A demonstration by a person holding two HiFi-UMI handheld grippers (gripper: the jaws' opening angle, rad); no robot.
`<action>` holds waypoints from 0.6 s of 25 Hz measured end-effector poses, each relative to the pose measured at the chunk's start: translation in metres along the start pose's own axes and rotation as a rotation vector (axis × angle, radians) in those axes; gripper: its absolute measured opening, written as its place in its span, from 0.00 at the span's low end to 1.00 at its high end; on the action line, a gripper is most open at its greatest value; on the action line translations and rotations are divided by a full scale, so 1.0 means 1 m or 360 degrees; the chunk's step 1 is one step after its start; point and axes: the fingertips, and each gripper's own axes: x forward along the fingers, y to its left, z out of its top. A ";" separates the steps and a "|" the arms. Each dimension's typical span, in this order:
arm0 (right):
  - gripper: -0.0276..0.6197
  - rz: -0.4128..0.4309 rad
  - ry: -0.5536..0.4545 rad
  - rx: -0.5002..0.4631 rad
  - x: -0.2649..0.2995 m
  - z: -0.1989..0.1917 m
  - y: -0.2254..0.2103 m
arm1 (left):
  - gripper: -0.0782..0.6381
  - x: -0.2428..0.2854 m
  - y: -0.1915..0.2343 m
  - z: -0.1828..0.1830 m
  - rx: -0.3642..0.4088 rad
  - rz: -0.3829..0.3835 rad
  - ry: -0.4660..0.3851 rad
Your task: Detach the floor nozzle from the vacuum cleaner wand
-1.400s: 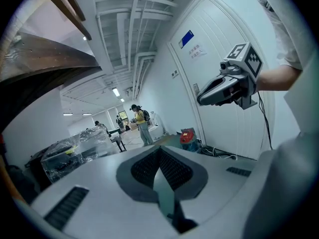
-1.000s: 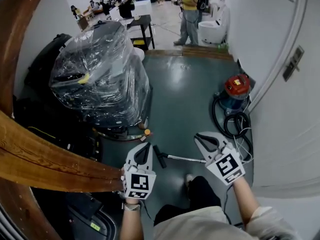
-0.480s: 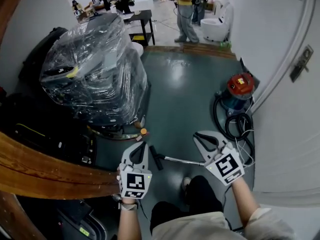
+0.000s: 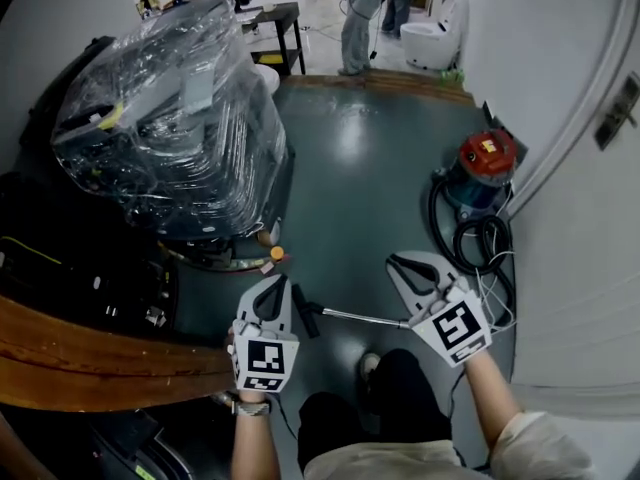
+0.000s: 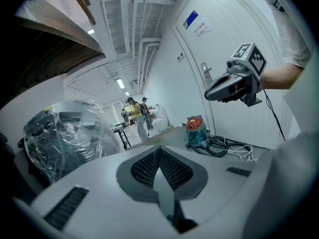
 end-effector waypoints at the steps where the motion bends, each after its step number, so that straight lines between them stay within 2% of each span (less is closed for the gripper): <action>1: 0.10 0.0003 0.0006 0.0011 0.005 -0.010 0.001 | 0.10 0.005 -0.002 -0.008 0.0003 -0.0002 0.0006; 6: 0.10 0.0008 0.0013 0.0042 0.029 -0.057 0.003 | 0.10 0.030 -0.015 -0.047 0.0011 -0.0022 0.0008; 11: 0.10 -0.0011 -0.0054 0.0080 0.048 -0.097 0.008 | 0.10 0.051 -0.034 -0.089 0.0050 -0.0073 0.0017; 15: 0.10 -0.0019 -0.0060 0.0053 0.068 -0.139 0.016 | 0.10 0.068 -0.044 -0.125 0.0082 -0.0076 -0.0005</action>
